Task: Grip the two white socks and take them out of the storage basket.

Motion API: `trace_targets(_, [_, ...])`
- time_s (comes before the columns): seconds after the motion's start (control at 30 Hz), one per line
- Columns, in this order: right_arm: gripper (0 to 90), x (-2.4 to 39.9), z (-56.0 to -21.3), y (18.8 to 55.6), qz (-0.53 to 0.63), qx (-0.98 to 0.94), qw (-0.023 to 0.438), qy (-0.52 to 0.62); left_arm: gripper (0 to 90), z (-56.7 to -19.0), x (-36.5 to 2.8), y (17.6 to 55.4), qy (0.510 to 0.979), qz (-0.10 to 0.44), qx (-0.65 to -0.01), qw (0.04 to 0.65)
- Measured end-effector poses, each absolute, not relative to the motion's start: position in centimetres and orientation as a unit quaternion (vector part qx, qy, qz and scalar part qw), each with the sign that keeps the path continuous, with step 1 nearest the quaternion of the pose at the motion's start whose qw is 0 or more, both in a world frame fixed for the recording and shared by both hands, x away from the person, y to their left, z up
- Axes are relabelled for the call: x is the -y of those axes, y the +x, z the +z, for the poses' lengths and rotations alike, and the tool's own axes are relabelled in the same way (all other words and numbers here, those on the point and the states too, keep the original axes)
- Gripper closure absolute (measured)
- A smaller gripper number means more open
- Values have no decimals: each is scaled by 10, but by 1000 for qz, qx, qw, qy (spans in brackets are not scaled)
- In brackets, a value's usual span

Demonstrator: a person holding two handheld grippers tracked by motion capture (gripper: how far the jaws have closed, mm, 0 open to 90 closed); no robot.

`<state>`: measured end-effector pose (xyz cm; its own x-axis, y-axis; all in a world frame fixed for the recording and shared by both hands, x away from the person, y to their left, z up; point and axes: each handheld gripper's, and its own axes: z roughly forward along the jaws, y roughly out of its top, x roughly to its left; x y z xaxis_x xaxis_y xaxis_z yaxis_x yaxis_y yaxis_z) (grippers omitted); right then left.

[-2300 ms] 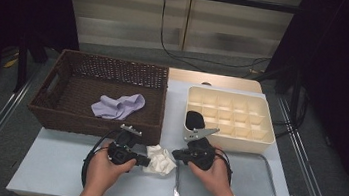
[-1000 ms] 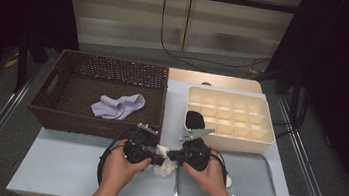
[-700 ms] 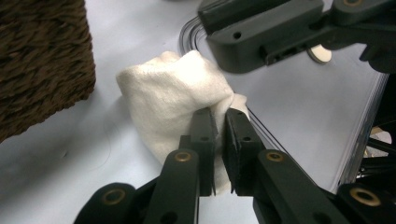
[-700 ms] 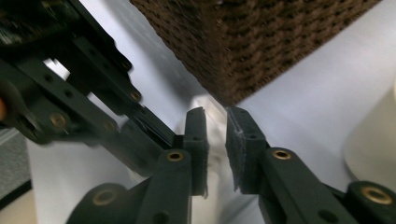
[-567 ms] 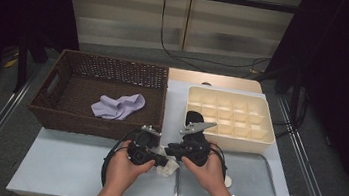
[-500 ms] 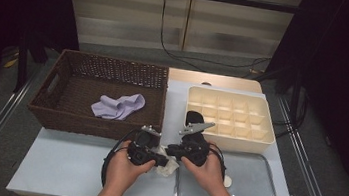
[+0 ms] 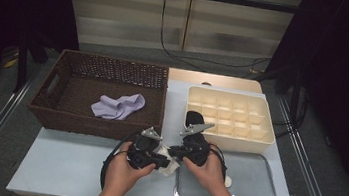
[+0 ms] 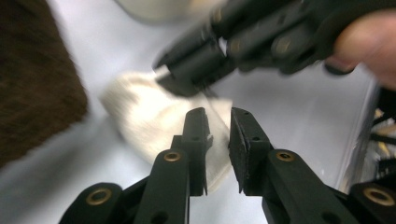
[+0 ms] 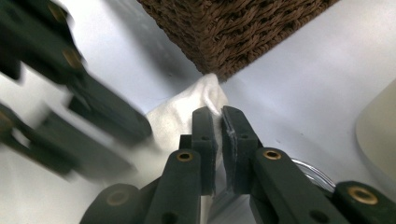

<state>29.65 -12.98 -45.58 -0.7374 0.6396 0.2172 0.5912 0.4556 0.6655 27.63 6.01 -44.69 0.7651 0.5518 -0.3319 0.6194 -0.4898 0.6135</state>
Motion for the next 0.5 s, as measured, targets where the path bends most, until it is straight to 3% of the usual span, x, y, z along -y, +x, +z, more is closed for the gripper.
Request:
trace_targets(0.23, [712, 136, -452, 295, 391, -845, 39, 364, 774, -454, -62, 273, 862, -37, -340, 375])
trace_targets(0.5, [653, 140, -454, 288, 392, -840, 24, 374, 773, -456, -63, 272, 854, -36, -353, 382])
